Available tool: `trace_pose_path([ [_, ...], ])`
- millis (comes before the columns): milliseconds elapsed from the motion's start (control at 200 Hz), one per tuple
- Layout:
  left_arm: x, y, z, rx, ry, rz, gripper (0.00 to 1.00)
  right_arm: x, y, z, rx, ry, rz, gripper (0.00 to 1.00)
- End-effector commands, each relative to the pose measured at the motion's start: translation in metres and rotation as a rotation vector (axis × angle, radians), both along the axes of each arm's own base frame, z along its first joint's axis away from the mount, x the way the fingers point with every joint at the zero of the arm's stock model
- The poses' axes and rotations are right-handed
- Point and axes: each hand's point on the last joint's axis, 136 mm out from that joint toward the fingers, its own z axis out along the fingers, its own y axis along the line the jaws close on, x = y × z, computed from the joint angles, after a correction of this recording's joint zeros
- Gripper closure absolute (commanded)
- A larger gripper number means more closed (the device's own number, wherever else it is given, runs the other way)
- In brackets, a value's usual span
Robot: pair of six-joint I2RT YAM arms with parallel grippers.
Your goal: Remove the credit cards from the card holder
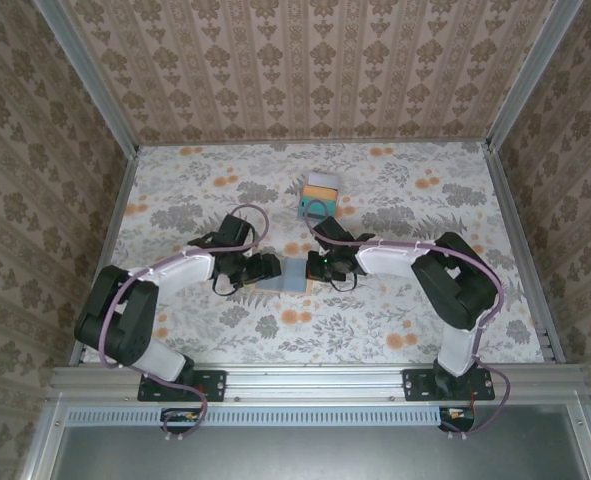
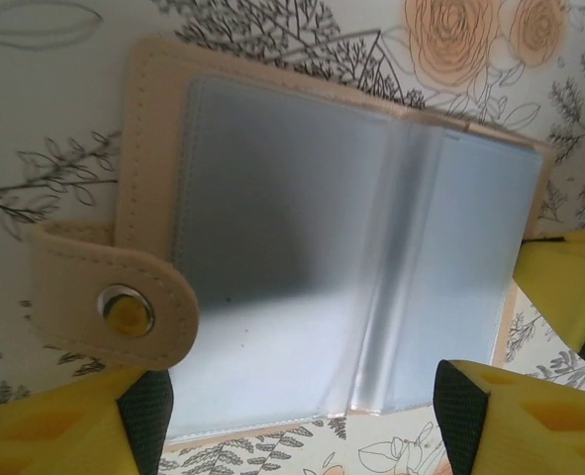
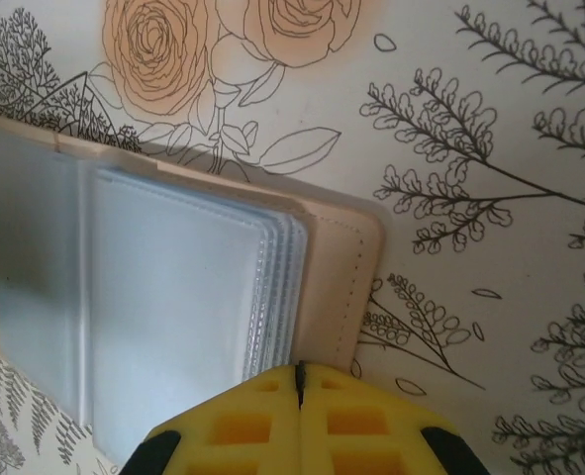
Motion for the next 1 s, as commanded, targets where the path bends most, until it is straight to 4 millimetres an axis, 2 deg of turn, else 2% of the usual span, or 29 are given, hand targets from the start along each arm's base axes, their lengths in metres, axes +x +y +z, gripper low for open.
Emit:
trace_pose_path([
  [0, -0.005, -0.009, -0.007, -0.01, 0.016, -0.033, 0.27, -0.009, 0.0, -0.018, -0.008, 0.059, -0.016, 1.0],
  [225, -0.009, -0.023, -0.003, -0.045, 0.013, -0.068, 0.27, -0.01, 0.001, -0.022, -0.009, 0.07, -0.017, 1.0],
  [370, -0.009, -0.026, 0.002, -0.058, 0.012, -0.073, 0.28, -0.01, 0.0, -0.019, -0.009, 0.067, -0.016, 1.0],
  [525, -0.001, -0.019, 0.027, -0.043, -0.053, -0.058, 0.27, -0.005, -0.002, -0.003, -0.022, 0.024, -0.007, 1.0],
  [735, 0.015, 0.004, 0.071, -0.026, -0.167, 0.008, 0.23, 0.006, -0.011, 0.03, -0.052, -0.066, 0.003, 0.99],
  [910, 0.029, 0.044, 0.111, 0.033, -0.302, 0.127, 0.16, 0.016, -0.032, 0.071, -0.114, -0.203, 0.006, 0.91],
  [950, 0.034, 0.06, 0.121, 0.063, -0.342, 0.177, 0.13, 0.019, -0.038, 0.084, -0.132, -0.254, 0.009, 0.89],
  [970, 0.035, 0.067, 0.125, 0.082, -0.358, 0.199, 0.06, 0.02, -0.042, 0.09, -0.144, -0.279, 0.008, 0.88],
  [995, 0.036, 0.076, 0.131, 0.105, -0.385, 0.228, 0.01, 0.021, -0.047, 0.098, -0.16, -0.312, 0.008, 0.85],
])
